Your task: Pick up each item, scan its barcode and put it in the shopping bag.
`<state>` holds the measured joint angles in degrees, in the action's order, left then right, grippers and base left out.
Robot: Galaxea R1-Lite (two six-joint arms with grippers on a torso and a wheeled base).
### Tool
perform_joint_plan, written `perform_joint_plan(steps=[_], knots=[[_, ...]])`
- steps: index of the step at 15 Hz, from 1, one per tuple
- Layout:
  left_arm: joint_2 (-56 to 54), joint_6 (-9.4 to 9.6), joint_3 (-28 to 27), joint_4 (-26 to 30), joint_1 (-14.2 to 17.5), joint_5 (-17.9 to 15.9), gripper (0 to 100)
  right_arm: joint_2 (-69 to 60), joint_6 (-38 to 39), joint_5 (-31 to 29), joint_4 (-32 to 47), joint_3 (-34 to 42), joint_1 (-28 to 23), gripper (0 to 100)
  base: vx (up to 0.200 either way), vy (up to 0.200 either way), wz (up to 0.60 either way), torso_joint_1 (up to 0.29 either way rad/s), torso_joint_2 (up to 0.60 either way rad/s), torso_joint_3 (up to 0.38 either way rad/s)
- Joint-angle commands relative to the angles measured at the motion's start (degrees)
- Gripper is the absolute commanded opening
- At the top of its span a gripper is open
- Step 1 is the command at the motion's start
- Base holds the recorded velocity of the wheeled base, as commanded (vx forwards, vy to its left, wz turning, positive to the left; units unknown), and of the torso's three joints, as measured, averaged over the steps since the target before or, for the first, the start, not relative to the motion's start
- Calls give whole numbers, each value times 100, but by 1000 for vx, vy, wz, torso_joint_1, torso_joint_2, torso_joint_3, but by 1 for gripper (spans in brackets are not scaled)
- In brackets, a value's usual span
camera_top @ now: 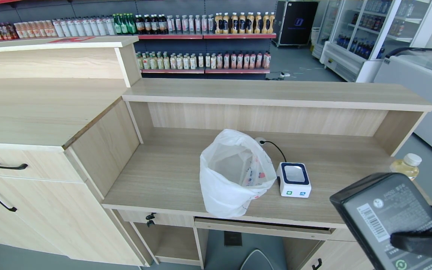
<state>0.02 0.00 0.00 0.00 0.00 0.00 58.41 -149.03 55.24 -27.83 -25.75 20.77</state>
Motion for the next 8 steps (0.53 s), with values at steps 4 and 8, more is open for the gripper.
perform_joint_plan(steps=[4, 8], knots=[[-2, 0, 0, 0, 0, 0, 100, -40, 252, -4, 173, -36, -161, 0, 0, 0, 0, 0, 0, 0], [-2, 0, 0, 0, 0, 0, 100, -426, 3671, -1771, 779, -80, -1576, 0, 0, 0, 0, 0, 0, 0]])
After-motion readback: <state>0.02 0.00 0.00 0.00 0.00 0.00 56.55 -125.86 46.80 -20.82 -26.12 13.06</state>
